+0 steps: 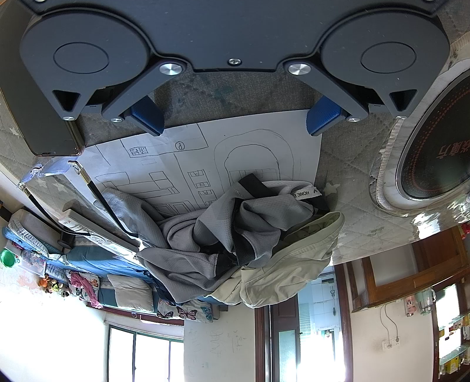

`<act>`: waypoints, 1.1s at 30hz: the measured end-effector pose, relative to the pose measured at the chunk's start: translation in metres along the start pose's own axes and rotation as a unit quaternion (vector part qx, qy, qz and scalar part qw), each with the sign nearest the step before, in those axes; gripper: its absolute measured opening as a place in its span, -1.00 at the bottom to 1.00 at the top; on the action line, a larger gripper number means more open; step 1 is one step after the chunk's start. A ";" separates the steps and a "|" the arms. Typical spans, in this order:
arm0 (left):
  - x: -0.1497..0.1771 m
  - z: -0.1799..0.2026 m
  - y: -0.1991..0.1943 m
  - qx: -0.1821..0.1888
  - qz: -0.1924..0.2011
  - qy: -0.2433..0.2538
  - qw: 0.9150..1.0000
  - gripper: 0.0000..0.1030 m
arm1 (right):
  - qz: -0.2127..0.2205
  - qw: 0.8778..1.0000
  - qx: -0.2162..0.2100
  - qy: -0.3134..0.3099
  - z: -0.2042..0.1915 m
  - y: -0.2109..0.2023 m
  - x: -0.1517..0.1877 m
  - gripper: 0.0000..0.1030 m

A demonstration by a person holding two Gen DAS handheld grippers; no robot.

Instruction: Fold clothes

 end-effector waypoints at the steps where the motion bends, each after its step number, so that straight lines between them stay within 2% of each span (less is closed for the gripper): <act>1: 0.000 0.000 0.000 0.000 0.000 0.000 1.000 1.00 | 0.000 1.000 0.000 0.000 0.000 0.000 0.000 1.00; 33: 0.001 0.001 0.000 -0.001 -0.003 -0.007 1.000 1.00 | 0.000 1.000 0.000 0.000 0.000 0.000 0.000 1.00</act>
Point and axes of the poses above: each gripper's, at about its wrist camera, not at the fingertips, and y roughly the way its jaws point, z to its right, x to its underside, the point moved 6 cm from there along y, roughly the way its jaws point, and after that the axes turned 11 degrees about y, right-handed, at the moved point
